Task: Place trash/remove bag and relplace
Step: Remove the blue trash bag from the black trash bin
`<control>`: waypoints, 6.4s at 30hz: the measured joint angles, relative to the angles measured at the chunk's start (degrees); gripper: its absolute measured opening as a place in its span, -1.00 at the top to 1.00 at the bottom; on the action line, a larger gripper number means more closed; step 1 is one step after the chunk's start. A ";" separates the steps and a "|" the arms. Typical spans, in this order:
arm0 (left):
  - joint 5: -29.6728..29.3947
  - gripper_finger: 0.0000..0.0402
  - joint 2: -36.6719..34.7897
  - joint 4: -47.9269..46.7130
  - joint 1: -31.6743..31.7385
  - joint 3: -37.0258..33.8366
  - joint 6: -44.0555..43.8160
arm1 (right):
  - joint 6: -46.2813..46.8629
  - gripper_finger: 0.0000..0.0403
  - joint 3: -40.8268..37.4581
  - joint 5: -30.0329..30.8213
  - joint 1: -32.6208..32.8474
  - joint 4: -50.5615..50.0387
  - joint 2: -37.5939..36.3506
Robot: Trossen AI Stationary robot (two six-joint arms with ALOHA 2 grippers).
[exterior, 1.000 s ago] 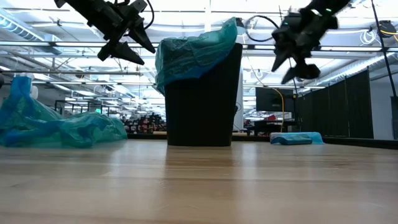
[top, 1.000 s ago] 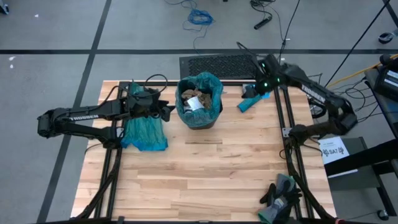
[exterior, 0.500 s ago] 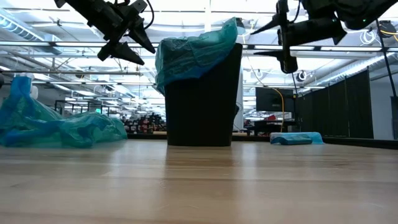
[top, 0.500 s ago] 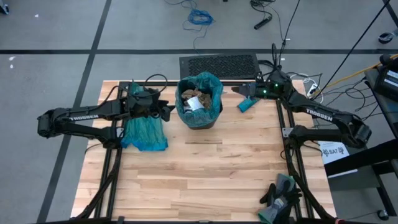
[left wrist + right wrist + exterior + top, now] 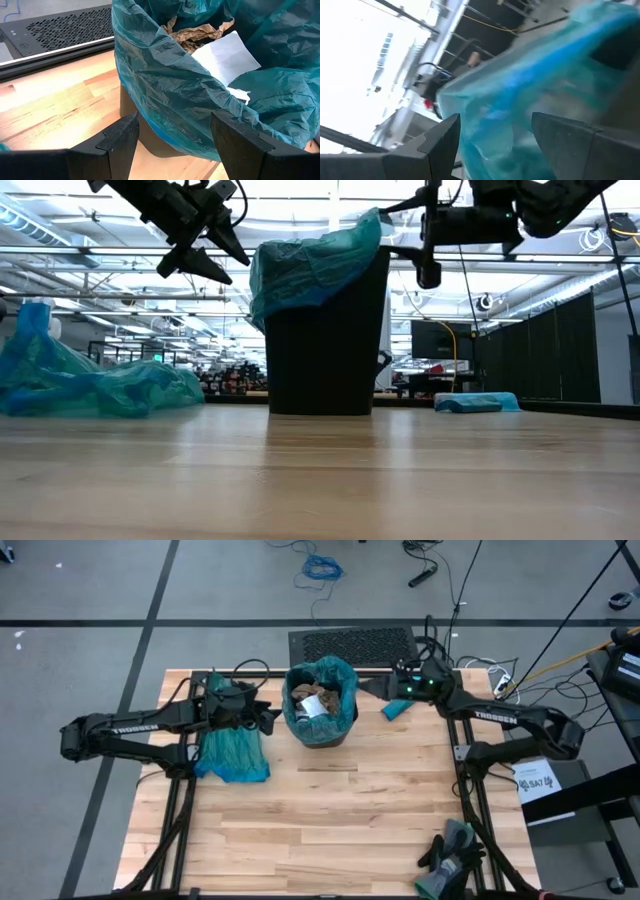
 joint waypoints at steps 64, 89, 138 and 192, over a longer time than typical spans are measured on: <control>-0.21 -0.22 0.01 -3.14 0.11 0.00 5.79 | -20.41 -0.18 41.13 -7.56 -4.57 -59.67 7.54; -0.15 -0.22 0.00 -6.21 1.55 0.00 -1.69 | -28.68 -0.18 41.16 -1.44 -7.55 -74.46 1.82; 28.49 -0.22 13.01 65.60 21.66 -30.89 -29.34 | -26.97 -0.18 41.16 6.80 -7.40 -80.48 -1.63; 40.03 0.99 17.64 69.05 15.65 -22.36 -27.43 | -30.38 -0.18 41.16 8.22 -7.40 -83.50 -1.63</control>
